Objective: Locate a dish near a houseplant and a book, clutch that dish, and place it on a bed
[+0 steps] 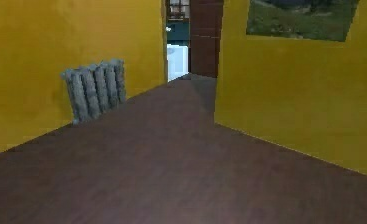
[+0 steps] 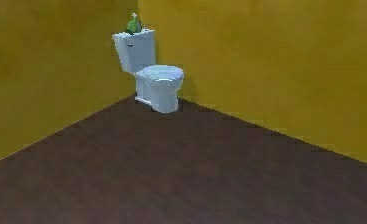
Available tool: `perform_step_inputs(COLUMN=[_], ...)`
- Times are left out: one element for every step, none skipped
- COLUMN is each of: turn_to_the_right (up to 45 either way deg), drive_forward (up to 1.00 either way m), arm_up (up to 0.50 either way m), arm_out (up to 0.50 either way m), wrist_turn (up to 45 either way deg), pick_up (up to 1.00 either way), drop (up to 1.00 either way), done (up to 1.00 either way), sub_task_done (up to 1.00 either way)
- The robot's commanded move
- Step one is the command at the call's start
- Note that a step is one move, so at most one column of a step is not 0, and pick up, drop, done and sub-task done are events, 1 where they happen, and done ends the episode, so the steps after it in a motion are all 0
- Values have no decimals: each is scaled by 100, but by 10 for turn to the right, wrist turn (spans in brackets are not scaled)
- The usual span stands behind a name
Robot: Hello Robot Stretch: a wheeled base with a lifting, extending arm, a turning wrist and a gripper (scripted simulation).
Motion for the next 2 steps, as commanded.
perform_step_inputs(turn_to_the_right=[0,0], drive_forward=[100,100], arm_up=[0,0], arm_out=[0,0], wrist_turn=[0,0], pick_up=[0,0], drop=[0,0], done=[0,0], sub_task_done=[0,0])
